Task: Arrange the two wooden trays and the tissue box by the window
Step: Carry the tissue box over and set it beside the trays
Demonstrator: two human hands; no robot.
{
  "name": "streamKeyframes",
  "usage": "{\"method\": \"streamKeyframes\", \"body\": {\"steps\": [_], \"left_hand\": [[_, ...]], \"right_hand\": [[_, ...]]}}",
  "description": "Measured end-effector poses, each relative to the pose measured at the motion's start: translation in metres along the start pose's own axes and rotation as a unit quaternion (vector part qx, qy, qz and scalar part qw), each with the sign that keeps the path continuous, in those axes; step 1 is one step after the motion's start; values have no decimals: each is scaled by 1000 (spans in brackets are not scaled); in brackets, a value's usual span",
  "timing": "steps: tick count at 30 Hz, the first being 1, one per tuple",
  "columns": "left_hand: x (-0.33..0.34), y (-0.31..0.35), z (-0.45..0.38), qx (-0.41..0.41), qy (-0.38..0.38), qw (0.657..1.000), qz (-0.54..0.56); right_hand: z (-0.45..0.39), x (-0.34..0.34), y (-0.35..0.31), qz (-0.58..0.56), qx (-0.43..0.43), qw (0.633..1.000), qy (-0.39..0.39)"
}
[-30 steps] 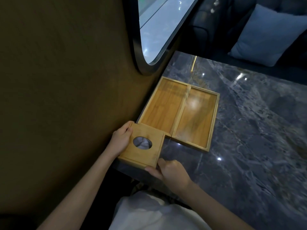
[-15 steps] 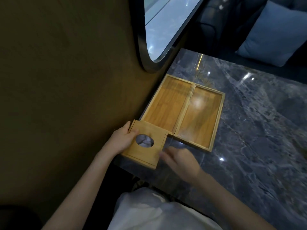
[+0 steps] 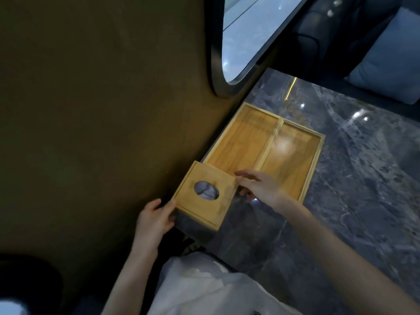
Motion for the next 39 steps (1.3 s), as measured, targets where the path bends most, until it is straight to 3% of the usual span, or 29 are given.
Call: {"method": "streamKeyframes", "body": {"steps": [5,13,39], "left_hand": [[30,-24,7,-69,-67,989,116],[26,-19,-4,-28,-25,996,80],[21,-9,-29,-4,-2,999,33]], "right_hand": [[-5,14,13,6,-18,999,-28],[-6,14,-3,34,-74,997,17],[-7,28,-20,35,-58,998,4]]}}
Point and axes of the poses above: each hand's wrist, its own z-axis away from the middle knuckle, its own x-axis out of the palm, y = z × x, the point moved 8 cm from there along -z, towards the middle knuckle, and after that the axes turned 13 degrees about y, right-handed, at the moved point
